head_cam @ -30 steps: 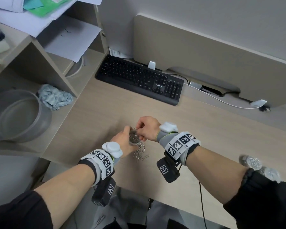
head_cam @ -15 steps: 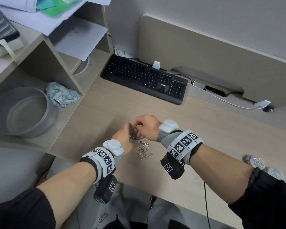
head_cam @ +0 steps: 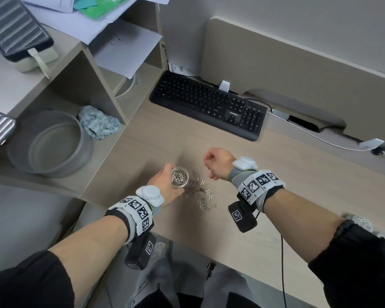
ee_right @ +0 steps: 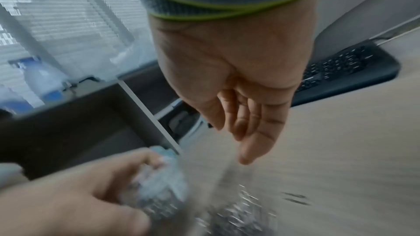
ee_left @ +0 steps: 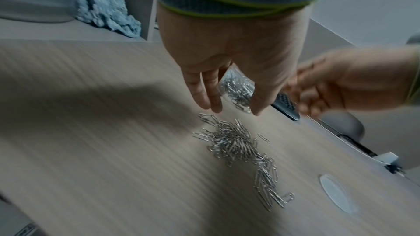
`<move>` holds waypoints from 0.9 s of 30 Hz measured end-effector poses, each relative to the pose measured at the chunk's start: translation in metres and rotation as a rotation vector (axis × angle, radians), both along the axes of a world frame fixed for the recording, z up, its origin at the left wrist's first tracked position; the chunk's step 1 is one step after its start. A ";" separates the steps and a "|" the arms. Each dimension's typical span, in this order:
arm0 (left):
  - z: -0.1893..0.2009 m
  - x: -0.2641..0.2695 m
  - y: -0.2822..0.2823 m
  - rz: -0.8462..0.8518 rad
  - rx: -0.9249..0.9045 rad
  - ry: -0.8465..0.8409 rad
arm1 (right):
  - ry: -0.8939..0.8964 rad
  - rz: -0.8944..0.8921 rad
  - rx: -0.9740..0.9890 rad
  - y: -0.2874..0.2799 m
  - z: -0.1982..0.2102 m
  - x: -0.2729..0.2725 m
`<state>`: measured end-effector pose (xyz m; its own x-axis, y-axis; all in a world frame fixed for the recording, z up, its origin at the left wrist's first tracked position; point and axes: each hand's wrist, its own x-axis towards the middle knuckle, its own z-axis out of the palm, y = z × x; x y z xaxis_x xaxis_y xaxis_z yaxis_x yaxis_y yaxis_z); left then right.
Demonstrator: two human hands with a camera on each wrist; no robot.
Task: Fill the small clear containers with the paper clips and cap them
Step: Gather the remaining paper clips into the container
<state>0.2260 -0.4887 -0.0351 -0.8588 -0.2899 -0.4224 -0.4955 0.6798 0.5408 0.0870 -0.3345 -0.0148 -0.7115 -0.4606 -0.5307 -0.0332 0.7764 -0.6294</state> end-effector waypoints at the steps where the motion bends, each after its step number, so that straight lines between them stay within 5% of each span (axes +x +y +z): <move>1: -0.001 0.002 -0.006 0.020 -0.002 0.001 | 0.020 0.048 0.139 0.006 -0.009 -0.003; 4: -0.002 0.010 -0.025 0.071 0.012 0.010 | 0.115 0.222 0.540 0.013 -0.032 -0.002; 6: -0.004 0.015 -0.034 0.083 0.011 -0.009 | 0.152 0.221 0.601 0.009 -0.046 0.004; 15: -0.015 0.029 -0.053 0.123 -0.021 -0.080 | 0.190 0.386 0.499 -0.046 -0.056 0.054; 27: -0.020 0.032 -0.052 0.107 -0.021 -0.097 | 0.215 0.478 0.520 -0.052 -0.072 0.049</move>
<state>0.2579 -0.5412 -0.0553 -0.7780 -0.3874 -0.4945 -0.6149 0.6309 0.4732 0.1362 -0.3865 -0.0867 -0.6091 -0.4734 -0.6363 -0.5235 0.8427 -0.1259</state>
